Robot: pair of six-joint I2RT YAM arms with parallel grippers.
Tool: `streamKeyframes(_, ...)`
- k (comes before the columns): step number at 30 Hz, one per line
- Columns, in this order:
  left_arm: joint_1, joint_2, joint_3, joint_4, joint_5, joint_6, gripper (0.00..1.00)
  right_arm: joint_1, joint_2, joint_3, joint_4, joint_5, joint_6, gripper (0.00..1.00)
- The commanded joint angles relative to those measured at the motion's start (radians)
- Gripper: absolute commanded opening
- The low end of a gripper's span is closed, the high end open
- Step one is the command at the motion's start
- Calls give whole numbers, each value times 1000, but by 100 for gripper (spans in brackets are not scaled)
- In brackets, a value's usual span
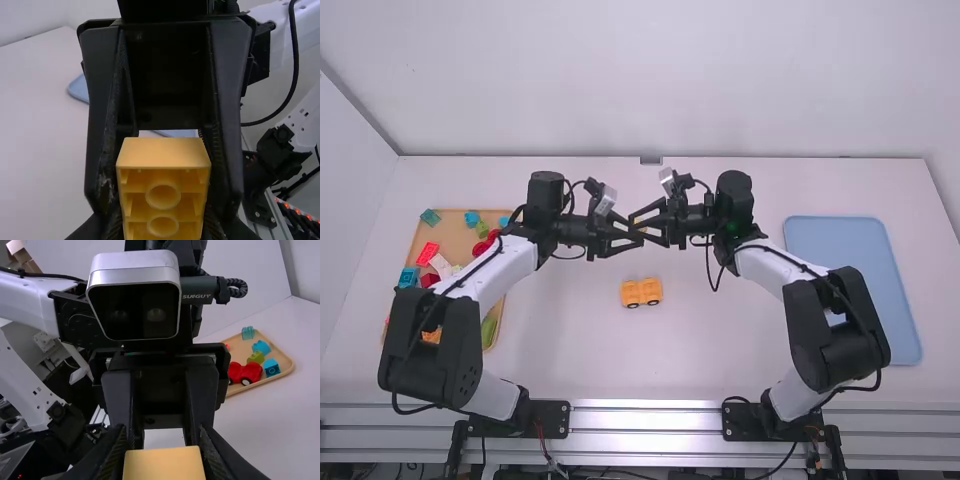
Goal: Assemble lego blocks to make yellow taxi
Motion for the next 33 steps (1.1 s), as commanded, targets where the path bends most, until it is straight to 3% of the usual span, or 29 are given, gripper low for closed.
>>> streamKeyframes(1,-1,5,6,15,37,0,2,-5,5,24,0,-24,2,35)
streamKeyframes(7,-1,5,6,45,44,-19,7,-5,5,24,0,-24,2,29)
streamKeyframes(10,-1,5,6,45,45,-18,18,-3,5,24,0,-24,2,24)
streamKeyframes(13,-1,5,6,47,44,-19,36,-4,5,24,0,-24,2,23)
streamKeyframes(16,-1,5,6,47,34,-16,99,-4,5,24,3,-16,2,23)
streamKeyframes(22,-1,5,6,-15,-120,-16,99,-40,4,24,53,45,45,22)
streamKeyframes(27,0,5,6,-92,-323,-16,99,-112,-2,24,-46,270,14,21)
streamKeyframes(29,-1,5,6,-93,-452,-15,99,-150,-26,24,-189,397,-61,20)
streamKeyframes(33,-1,5,6,-83,-750,-174,99,-182,-84,96,-649,733,-311,19)
